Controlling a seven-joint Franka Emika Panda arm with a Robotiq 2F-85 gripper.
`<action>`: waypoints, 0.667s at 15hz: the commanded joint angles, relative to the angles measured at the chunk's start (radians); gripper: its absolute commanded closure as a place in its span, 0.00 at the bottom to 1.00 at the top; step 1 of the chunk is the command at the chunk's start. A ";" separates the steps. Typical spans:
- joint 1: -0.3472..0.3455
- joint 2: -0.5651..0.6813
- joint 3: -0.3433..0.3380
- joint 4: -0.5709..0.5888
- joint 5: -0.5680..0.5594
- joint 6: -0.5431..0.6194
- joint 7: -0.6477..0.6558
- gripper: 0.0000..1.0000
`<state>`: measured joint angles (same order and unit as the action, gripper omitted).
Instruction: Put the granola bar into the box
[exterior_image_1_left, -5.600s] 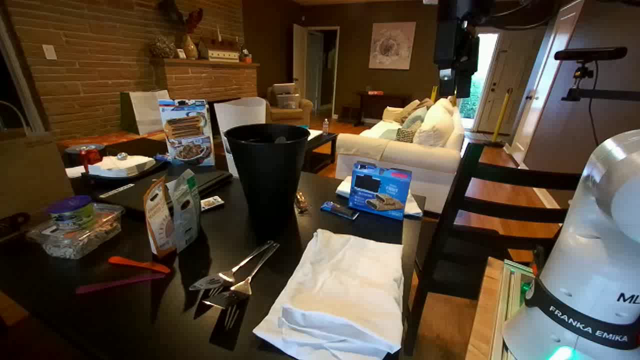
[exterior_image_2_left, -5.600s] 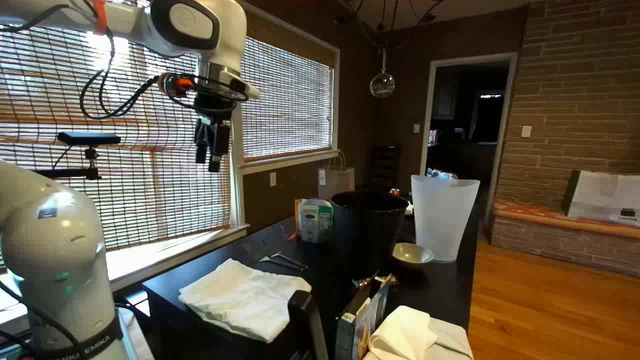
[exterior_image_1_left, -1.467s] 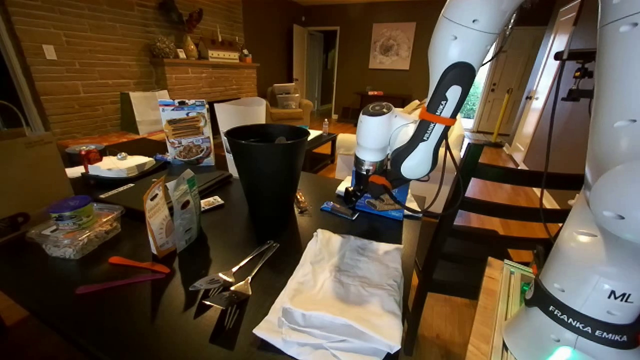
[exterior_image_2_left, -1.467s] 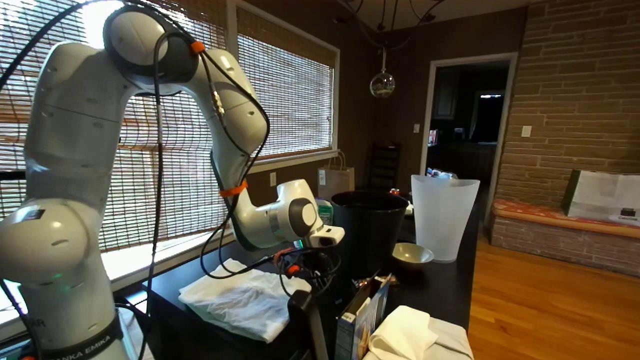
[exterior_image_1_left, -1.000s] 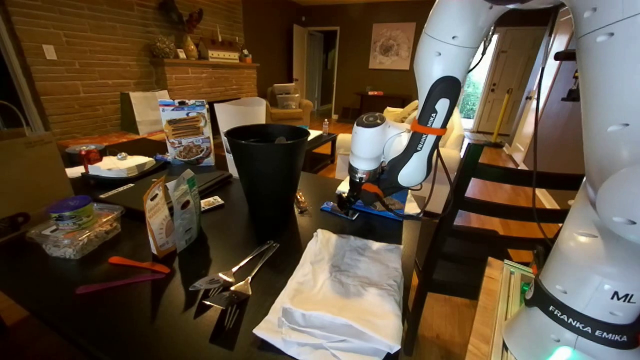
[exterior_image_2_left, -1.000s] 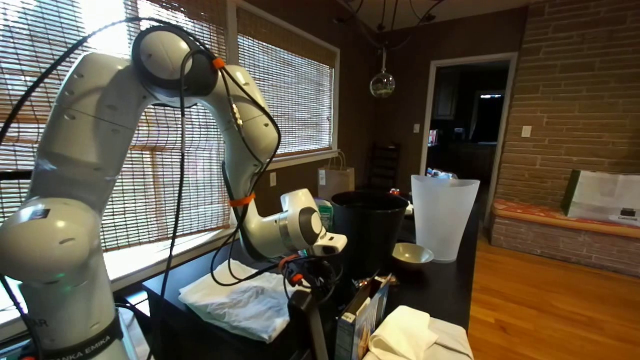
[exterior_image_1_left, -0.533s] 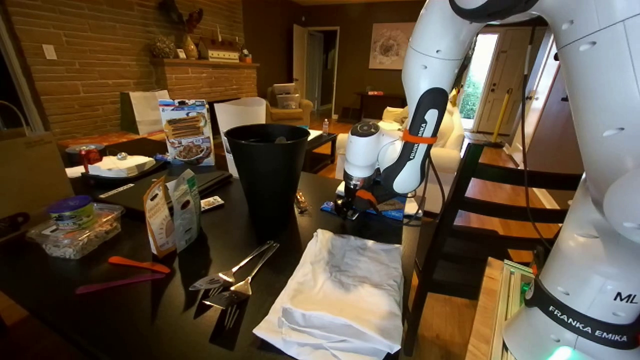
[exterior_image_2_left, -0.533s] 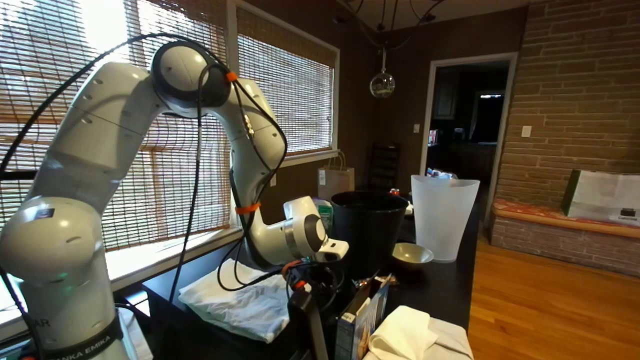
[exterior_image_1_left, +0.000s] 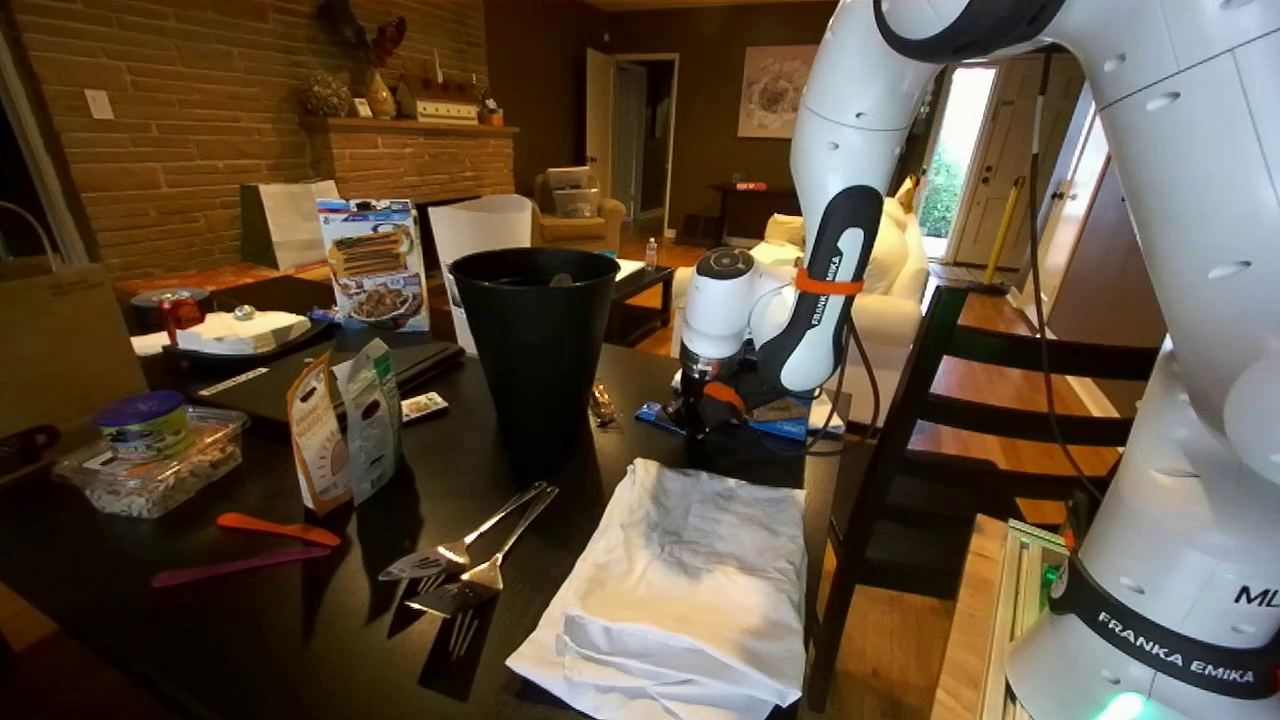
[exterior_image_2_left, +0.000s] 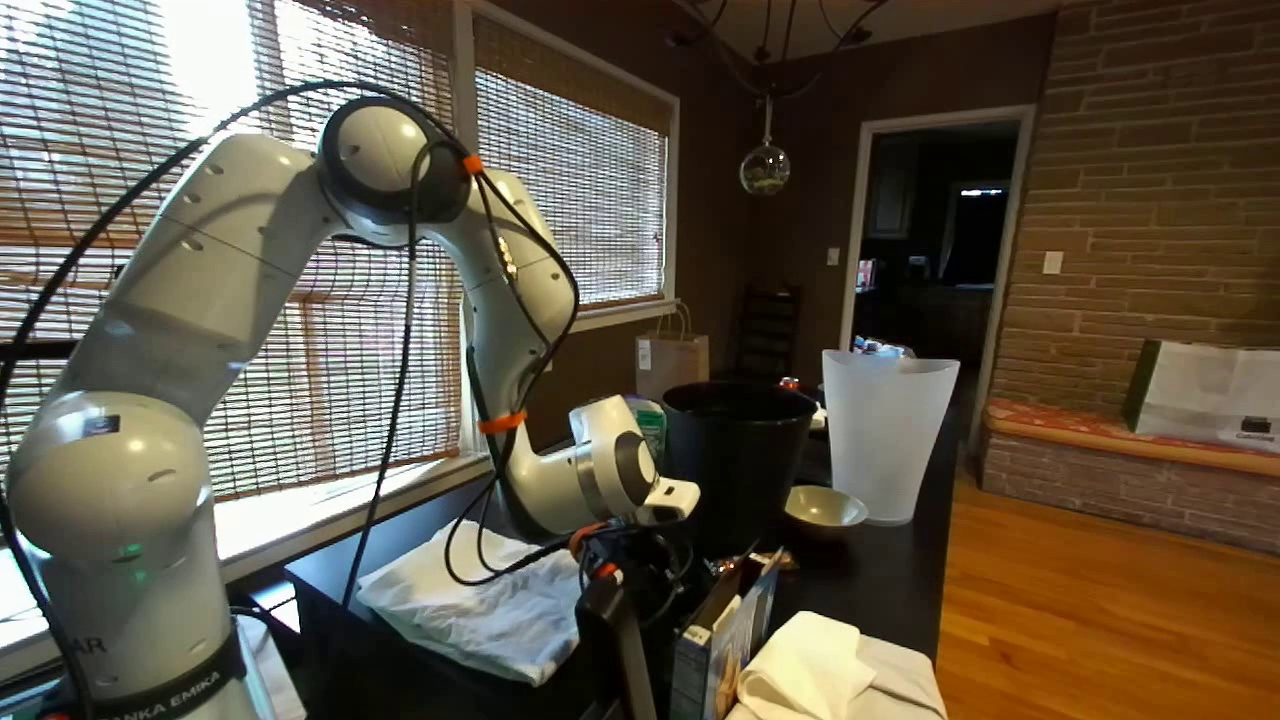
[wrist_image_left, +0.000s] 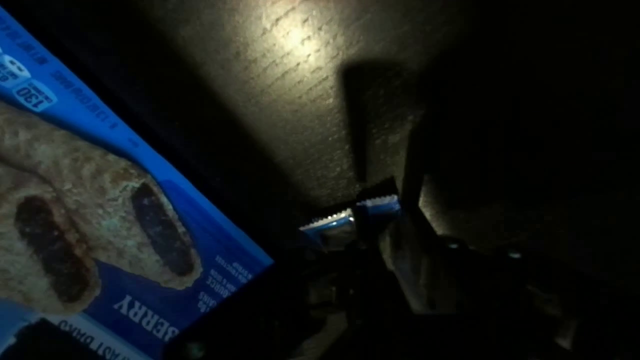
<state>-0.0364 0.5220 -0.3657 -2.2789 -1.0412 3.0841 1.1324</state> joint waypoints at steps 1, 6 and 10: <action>-0.020 0.022 0.021 -0.005 0.022 0.014 -0.004 1.00; -0.118 -0.081 0.159 -0.076 0.125 -0.151 -0.184 1.00; -0.120 -0.186 0.199 -0.097 0.180 -0.351 -0.331 0.99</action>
<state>-0.1408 0.4355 -0.2018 -2.3256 -0.9052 2.8494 0.9118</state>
